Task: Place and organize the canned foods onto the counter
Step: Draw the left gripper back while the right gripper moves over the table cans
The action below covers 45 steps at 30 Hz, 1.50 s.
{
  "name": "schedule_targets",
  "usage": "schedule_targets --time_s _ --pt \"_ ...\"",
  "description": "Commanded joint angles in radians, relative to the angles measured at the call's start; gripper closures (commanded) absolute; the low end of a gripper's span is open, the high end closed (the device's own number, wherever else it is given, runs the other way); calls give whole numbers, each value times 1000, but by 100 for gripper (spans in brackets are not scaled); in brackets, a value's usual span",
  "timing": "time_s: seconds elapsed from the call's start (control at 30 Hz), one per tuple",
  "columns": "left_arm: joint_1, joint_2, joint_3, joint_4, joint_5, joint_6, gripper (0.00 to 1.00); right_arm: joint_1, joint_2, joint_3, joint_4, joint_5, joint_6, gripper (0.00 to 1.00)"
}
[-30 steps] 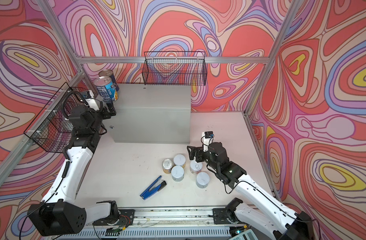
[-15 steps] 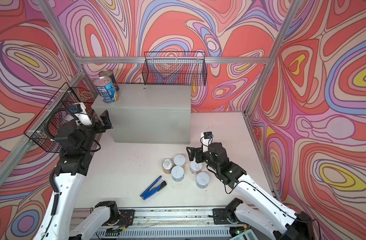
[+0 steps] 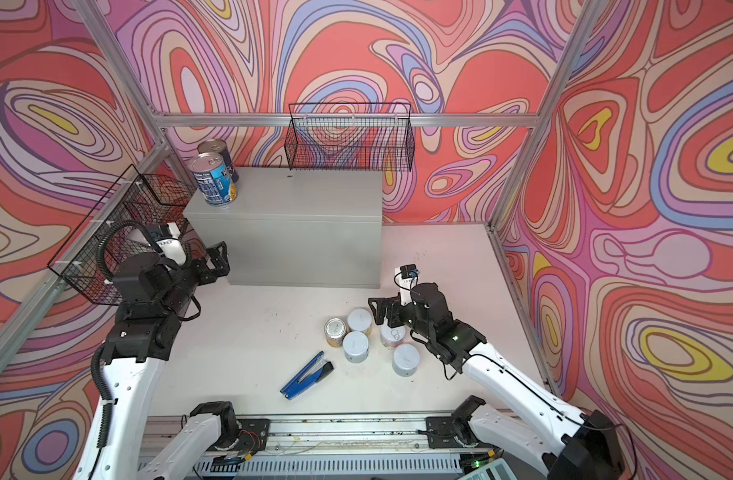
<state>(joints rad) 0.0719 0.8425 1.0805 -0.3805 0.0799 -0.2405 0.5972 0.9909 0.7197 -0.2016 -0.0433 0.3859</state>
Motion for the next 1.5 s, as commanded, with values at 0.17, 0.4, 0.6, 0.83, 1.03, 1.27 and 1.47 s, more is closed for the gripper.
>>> schedule_targets --time_s 0.17,0.4,0.6,0.83,1.03,1.27,1.47 --pt "0 -100 -91 -169 172 -106 0 5 83 30 56 -79 80 2" --pt "-2 -115 -233 -214 315 -146 0 69 191 62 88 -51 130 4" --pt "-3 -171 -330 -165 344 -213 0 217 312 181 20 70 109 4" --pt "-9 -115 -380 -115 416 -214 0 283 410 243 -8 99 142 6" --pt "-9 -87 -369 -123 458 -186 0 354 492 308 -78 157 155 7" --pt "-9 -100 -395 -163 474 -159 0 383 546 326 -118 163 184 10" --pt "-9 -91 -404 -153 486 -174 0 389 583 359 -146 168 182 16"
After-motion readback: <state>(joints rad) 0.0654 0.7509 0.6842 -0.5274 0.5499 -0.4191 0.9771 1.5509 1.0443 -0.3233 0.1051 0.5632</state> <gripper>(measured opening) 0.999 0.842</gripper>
